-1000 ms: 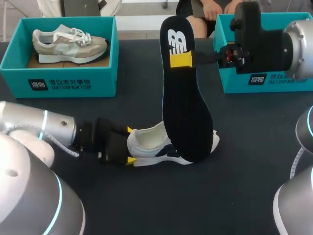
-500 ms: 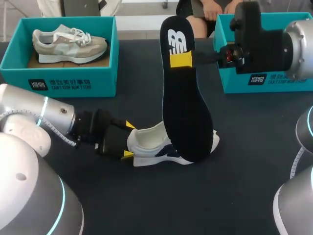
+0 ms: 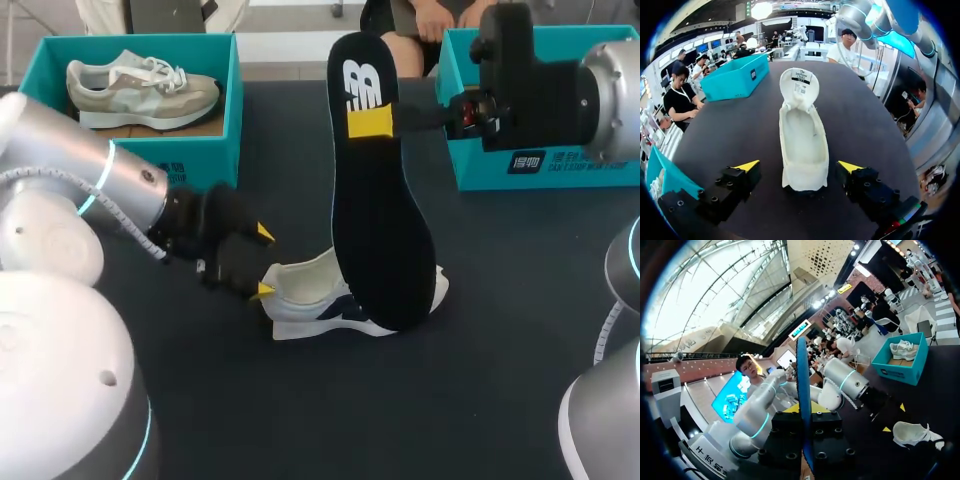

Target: Take the shoe out of the shoebox, open the shoe tongue, remove and reinsert the insole, then place the shoe into the shoebox

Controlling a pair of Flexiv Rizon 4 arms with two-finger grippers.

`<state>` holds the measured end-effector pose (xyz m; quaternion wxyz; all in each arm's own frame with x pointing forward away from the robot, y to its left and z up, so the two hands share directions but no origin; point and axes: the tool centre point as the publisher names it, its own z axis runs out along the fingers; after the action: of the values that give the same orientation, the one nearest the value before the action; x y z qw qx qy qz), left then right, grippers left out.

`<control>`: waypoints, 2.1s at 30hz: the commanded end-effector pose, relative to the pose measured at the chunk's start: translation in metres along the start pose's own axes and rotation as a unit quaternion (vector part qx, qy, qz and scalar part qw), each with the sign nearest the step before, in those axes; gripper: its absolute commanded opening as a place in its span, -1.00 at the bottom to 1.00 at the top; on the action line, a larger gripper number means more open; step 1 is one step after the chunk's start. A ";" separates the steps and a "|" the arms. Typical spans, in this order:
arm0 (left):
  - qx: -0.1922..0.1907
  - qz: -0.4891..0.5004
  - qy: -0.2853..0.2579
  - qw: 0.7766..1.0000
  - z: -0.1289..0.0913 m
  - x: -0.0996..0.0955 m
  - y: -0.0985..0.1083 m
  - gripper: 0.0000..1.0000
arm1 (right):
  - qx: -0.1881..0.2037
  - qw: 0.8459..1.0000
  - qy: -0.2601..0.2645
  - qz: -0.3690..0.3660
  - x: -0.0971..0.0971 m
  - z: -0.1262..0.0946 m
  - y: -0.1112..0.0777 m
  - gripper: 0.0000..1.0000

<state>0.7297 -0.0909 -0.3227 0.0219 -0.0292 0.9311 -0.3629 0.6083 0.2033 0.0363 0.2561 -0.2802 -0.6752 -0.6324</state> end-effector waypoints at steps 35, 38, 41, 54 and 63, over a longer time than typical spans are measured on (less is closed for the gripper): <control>-0.259 0.015 0.043 0.965 0.020 0.016 -0.026 1.00 | 0.000 1.000 0.000 0.000 -0.001 0.003 0.001 -1.00; -0.265 0.010 0.041 0.963 0.024 0.013 -0.029 1.00 | 0.000 1.000 0.000 0.000 -0.001 0.003 0.001 -1.00; -0.268 0.008 0.044 0.962 0.024 0.012 -0.029 1.00 | 0.000 1.000 0.000 0.000 -0.001 0.003 0.001 -1.00; -0.283 -0.005 0.033 0.959 0.028 0.007 -0.025 1.00 | 0.000 1.000 0.000 0.000 -0.001 0.003 0.001 -1.00; -0.276 -0.011 0.019 0.961 0.047 -0.013 -0.041 1.00 | 0.000 1.000 0.000 0.000 -0.001 0.003 0.001 -1.00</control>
<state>0.7390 -0.1380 -0.3207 -0.0063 -0.0360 0.9943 -0.0997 0.6083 0.2033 0.0364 0.2561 -0.2802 -0.6752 -0.6324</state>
